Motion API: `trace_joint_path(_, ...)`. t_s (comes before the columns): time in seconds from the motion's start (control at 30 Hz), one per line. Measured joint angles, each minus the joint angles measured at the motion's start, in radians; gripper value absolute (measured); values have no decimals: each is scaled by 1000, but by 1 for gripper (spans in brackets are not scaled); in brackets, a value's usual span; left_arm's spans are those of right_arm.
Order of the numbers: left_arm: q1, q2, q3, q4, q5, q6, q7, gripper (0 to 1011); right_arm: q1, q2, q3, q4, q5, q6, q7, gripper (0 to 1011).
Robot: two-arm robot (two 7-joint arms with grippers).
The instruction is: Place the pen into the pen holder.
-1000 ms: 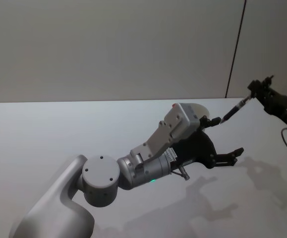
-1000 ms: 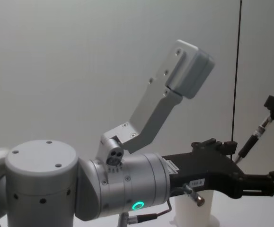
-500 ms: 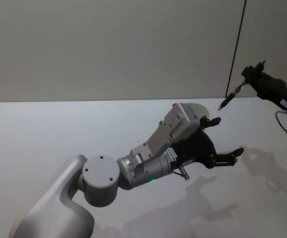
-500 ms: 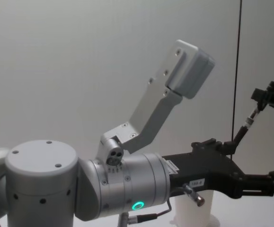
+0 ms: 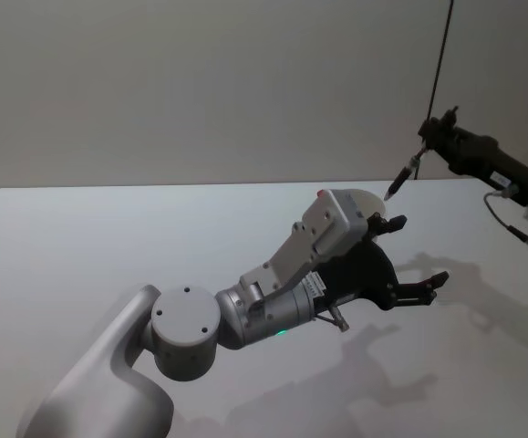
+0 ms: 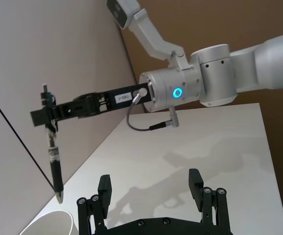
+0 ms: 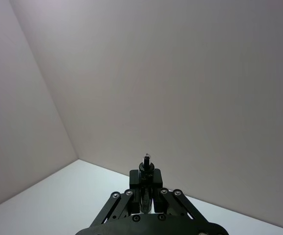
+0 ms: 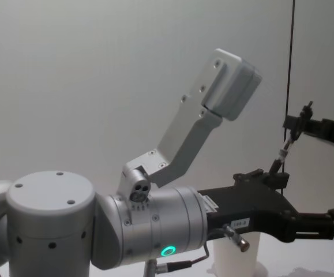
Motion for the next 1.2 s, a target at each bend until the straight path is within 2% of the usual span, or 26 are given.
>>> trace_joint_path(0.67, 0, 0, 0, 0, 0, 0, 0, 1004, 155, -58, -77, 260, -82, -110, 33, 132)
trace_joint_path(1.2, 0, 0, 0, 0, 0, 0, 0, 1004, 219, -94, -125, 399, -123, -193, 21, 132)
